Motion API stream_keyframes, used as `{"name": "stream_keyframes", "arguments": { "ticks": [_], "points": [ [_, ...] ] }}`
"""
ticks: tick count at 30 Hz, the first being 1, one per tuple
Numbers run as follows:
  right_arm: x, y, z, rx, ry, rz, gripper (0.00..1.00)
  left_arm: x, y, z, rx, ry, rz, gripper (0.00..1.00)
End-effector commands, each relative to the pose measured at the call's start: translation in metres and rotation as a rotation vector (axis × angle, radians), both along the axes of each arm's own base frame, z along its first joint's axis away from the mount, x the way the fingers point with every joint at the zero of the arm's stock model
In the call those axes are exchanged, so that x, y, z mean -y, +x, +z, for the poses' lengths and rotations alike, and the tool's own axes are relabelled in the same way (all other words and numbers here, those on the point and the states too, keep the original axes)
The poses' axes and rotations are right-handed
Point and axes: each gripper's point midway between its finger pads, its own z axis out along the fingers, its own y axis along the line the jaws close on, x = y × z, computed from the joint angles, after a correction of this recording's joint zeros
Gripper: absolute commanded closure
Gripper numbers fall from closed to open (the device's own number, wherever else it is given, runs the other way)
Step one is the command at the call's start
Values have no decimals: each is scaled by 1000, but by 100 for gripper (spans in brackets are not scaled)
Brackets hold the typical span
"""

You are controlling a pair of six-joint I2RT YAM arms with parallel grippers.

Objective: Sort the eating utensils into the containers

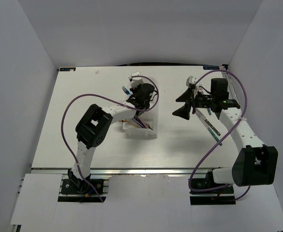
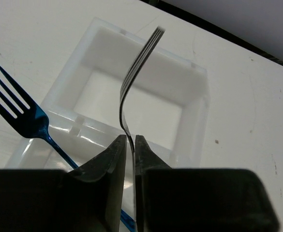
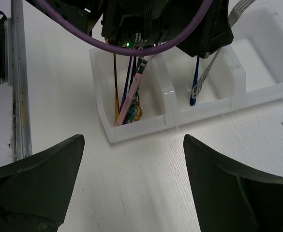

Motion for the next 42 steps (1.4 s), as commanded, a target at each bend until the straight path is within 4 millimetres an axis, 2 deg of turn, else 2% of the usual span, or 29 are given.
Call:
{"name": "stream_keyframes", "arguments": {
  "ticks": [1, 4, 7, 11, 16, 20, 23, 25, 26, 27, 28, 29, 30, 31, 32, 33, 34, 35, 36, 37, 38, 39, 40, 41, 42],
  "points": [
    [2, 3, 2, 18, 1, 1, 11, 4, -8, 30, 32, -67, -25, 75],
    [3, 4, 2, 18, 2, -5, 11, 1, -14, 29, 21, -72, -29, 69],
    [5, 5, 1, 17, 1, -11, 11, -5, -20, 34, 22, -77, -24, 56],
    [9, 9, 1, 15, -1, -26, 11, -7, -24, 49, 34, -87, -34, 51],
    [18, 15, -4, 1, -5, -57, 11, -2, -29, 88, 70, -119, -88, 40],
    [30, 28, -10, -18, -27, -136, 11, 4, -35, 114, 70, -110, -160, 34],
    [52, 53, -18, -28, -89, -301, 11, 10, -47, 134, 74, -78, -265, 29],
    [79, 75, -25, -17, -163, -462, 11, 9, -57, 136, 61, -18, -348, 24],
    [93, 85, -29, -20, -197, -531, 10, 19, -67, 136, 53, 37, -477, 23],
    [113, 97, -36, -15, -266, -641, 11, 14, -75, 150, 73, 50, -533, 21],
    [122, 103, -40, -16, -301, -691, 11, 12, -82, 153, 79, 99, -599, 20],
    [133, 113, -46, -22, -335, -742, 11, 14, -98, 137, 24, 150, -713, 19],
    [149, 119, -52, -25, -395, -819, 11, 1, -106, 151, 43, 155, -734, 16],
    [156, 123, -57, -34, -422, -842, 11, -7, -112, 152, 41, 184, -759, 14],
    [161, 127, -70, -61, -456, -856, 10, -18, -122, 135, -1, 214, -779, 11],
    [169, 132, -72, -67, -479, -882, 11, -36, -131, 156, 50, 207, -757, 6],
    [172, 134, -75, -78, -486, -888, 11, -44, -136, 162, 82, 211, -744, 3],
    [176, 136, -88, -116, -503, -887, 11, -57, -143, 149, 65, 218, -738, 2],
    [178, 139, -92, -134, -509, -886, 11, -66, -148, 151, 73, 214, -729, 2],
    [179, 148, -86, -128, -505, -890, 11, -76, -158, 162, 100, 203, -718, 2],
    [181, 154, -100, -167, -522, -881, 11, -84, -163, 148, 76, 214, -715, 2],
    [184, 154, -104, -199, -535, -872, 11, -92, -165, 144, 73, 220, -696, 2],
    [186, 168, -93, -172, -537, -874, 11, -99, -171, 150, 108, 234, -682, 2],
    [188, 174, -108, -207, -560, -860, 11, -104, -174, 147, 115, 250, -674, 2],
    [190, 179, -110, -213, -570, -852, 11, -110, -178, 131, 92, 262, -665, 2]
  ]
}}
